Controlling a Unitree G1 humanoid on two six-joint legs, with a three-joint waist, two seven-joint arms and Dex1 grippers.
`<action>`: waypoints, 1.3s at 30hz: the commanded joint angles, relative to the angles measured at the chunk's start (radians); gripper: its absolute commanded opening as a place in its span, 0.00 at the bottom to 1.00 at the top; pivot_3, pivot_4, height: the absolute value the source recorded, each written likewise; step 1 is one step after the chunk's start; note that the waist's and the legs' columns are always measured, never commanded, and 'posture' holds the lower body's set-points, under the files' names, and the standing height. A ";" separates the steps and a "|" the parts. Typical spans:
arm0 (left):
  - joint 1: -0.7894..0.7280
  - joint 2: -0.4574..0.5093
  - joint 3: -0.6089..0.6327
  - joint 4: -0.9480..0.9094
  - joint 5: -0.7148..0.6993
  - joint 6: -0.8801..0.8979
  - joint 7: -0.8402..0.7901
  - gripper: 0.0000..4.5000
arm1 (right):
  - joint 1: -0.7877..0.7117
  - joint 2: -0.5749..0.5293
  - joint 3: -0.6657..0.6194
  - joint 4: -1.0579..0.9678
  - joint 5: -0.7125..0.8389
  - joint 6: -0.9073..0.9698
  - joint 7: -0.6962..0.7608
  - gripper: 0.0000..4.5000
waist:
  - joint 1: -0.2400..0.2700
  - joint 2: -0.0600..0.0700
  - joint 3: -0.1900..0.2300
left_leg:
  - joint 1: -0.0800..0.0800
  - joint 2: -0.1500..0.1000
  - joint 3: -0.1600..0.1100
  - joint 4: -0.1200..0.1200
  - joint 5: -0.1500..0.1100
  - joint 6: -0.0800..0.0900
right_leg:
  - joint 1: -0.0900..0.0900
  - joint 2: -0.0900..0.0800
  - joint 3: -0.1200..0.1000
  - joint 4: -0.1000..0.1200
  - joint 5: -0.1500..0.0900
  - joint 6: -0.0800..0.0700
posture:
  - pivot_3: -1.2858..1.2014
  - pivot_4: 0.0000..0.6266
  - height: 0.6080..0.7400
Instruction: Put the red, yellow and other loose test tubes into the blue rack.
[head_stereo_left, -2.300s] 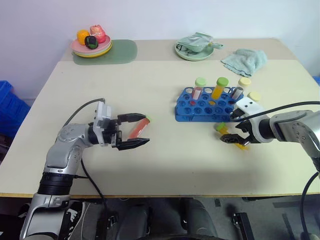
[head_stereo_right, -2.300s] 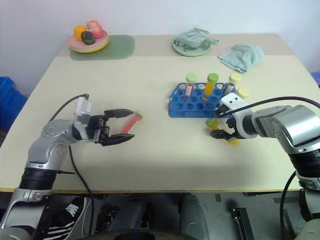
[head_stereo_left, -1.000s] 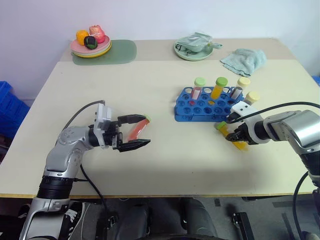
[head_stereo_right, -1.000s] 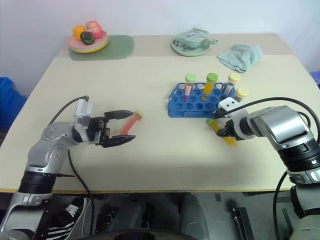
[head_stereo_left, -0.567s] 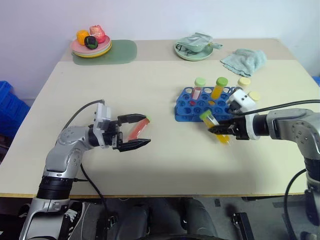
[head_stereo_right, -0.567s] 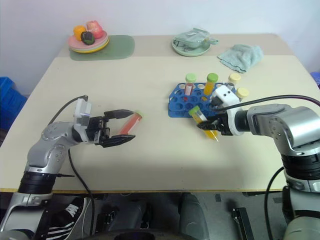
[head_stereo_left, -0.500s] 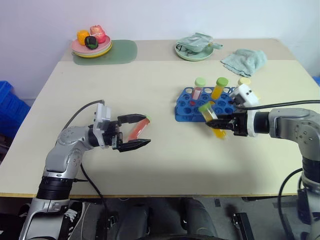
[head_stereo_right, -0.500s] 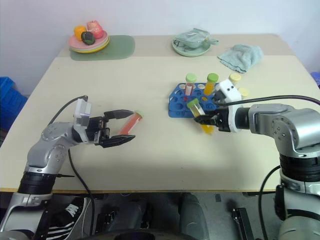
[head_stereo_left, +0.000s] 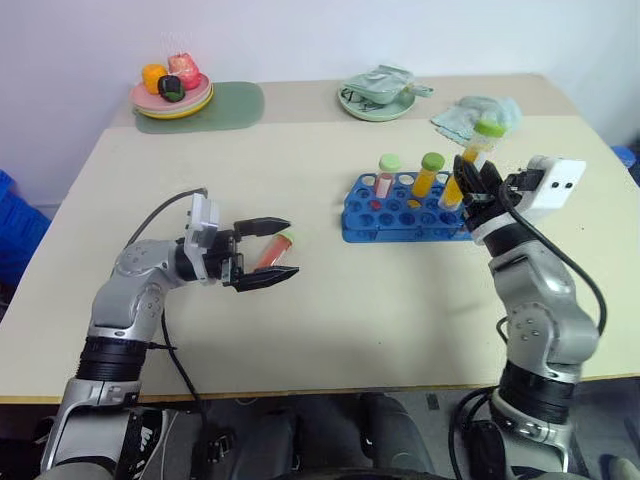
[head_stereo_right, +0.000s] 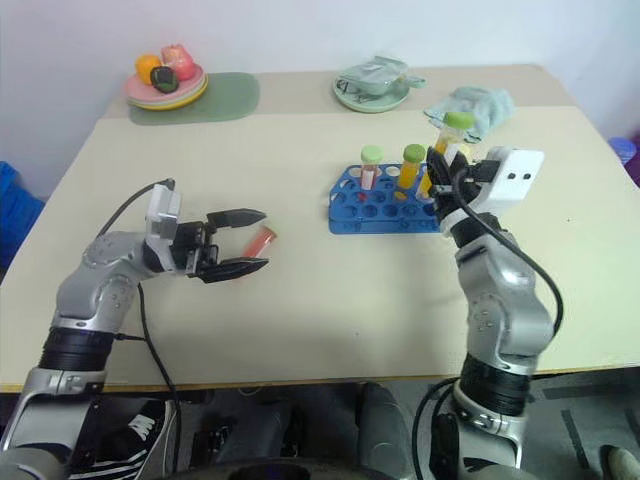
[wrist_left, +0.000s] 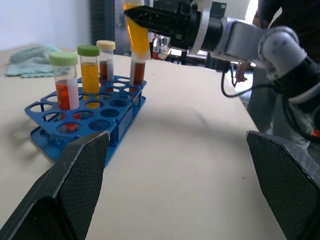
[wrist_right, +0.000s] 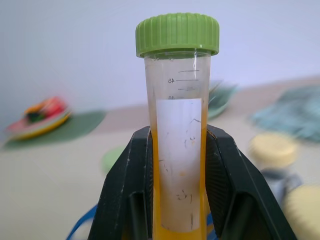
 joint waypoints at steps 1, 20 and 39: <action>-0.022 0.005 0.011 0.005 0.005 -0.016 -0.015 1.00 | 0.013 0.070 0.064 0.056 -0.088 -0.206 -0.053 0.20 | -0.004 0.000 0.000 | 0.000 0.000 0.000 0.000 0.000 0.000 | 0.000 0.001 0.000 0.000 0.000 0.000 | 0.52 0.24 1.00; -0.014 0.021 0.020 -0.032 -0.002 0.011 0.001 1.00 | -0.004 0.099 0.205 0.485 -0.295 -0.706 -0.115 0.20 | -0.026 0.001 0.000 | 0.000 0.002 -0.001 -0.001 0.001 -0.001 | 0.000 0.001 0.000 0.000 0.000 0.000 | 0.52 0.24 1.00; -0.001 0.035 0.033 -0.060 -0.015 0.027 0.014 1.00 | -0.051 0.035 0.190 0.615 -0.301 -0.785 -0.144 0.20 | -0.026 0.001 0.000 | 0.000 0.002 -0.002 0.000 0.001 -0.001 | 0.000 0.001 0.000 0.000 0.000 0.000 | 0.52 0.24 1.00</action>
